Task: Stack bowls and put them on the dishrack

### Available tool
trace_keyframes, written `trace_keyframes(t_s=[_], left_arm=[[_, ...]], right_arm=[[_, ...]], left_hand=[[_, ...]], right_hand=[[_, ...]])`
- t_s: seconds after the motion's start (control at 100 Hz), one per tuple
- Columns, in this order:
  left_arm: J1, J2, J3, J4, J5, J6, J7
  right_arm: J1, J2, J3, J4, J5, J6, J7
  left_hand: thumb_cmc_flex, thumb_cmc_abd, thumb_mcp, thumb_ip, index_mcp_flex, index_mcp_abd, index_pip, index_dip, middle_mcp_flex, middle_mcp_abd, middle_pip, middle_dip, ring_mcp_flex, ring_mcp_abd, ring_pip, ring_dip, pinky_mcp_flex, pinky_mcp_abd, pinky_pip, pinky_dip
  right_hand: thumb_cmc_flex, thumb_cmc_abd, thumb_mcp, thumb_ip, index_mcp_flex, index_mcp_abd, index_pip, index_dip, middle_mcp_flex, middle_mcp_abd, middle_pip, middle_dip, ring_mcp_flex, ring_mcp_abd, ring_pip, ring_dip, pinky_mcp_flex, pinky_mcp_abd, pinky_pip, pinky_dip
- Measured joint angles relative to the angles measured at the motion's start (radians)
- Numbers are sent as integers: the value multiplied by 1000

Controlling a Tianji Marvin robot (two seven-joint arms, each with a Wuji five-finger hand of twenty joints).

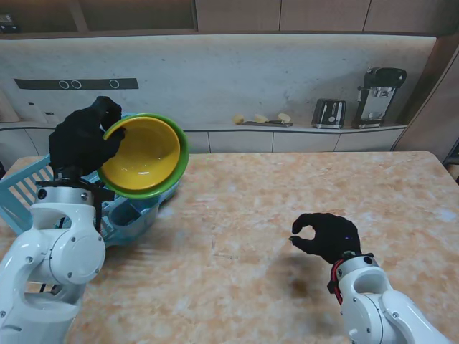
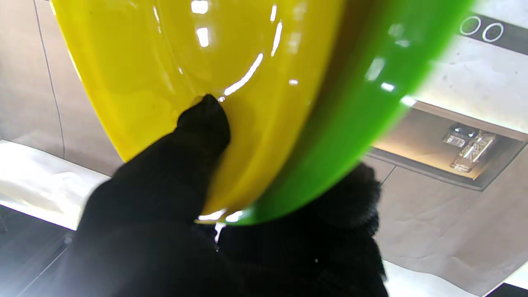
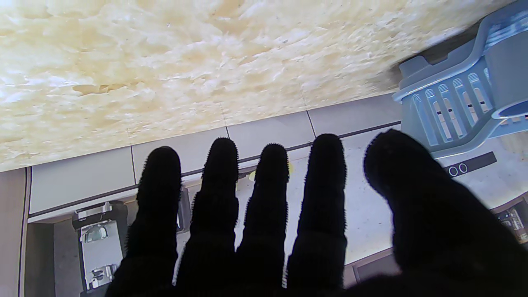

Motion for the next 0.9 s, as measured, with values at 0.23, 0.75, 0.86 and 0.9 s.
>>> trace_keyframes(t_s=[0.23, 0.75, 0.86, 0.9], left_arm=[[-33, 3, -19, 30, 22, 10, -6], [-55, 18, -108, 100, 68, -1, -70], [-64, 22, -115, 118, 68, 1, -73], [-67, 22, -115, 124, 66, 5, -72]], right_arm=[[6, 1, -4, 0, 0, 0, 7], [22, 4, -21, 5, -2, 6, 26], [28, 6, -27, 6, -5, 11, 34], [31, 6, -30, 7, -5, 12, 37]], left_hand=[[0, 0, 0, 0, -2, -7, 0, 4, -3, -7, 3, 0, -11, -4, -2, 0, -17, -6, -12, 2], [0, 2, -38, 0, -20, -62, 9, 5, -20, -69, 13, 0, -38, -21, -38, 0, -42, -23, -65, 2], [0, 2, -41, 0, -29, -70, 13, 5, -21, -76, 13, 0, -39, -25, -39, 0, -43, -25, -75, 2], [0, 2, -41, 0, -29, -73, 16, 5, -22, -78, 13, 0, -50, -28, -43, 0, -55, -27, -82, 2]], right_hand=[[0, 0, 0, 0, 0, 0, 0, 0, 0, 0, 0, 0, -1, 0, 0, 0, 0, 0, 0, 0], [-2, 0, 0, 0, 0, 0, 0, 0, 0, 0, 0, 0, -1, 1, 0, 0, -2, 0, 0, 0], [-2, 0, 0, 0, 0, 0, 0, 0, 0, 0, 0, 0, -1, 1, 0, 0, -2, 0, 0, 0], [-2, 0, 0, 0, 0, 0, 0, 0, 0, 0, 0, 0, -1, 1, 0, 0, -2, 0, 0, 0]])
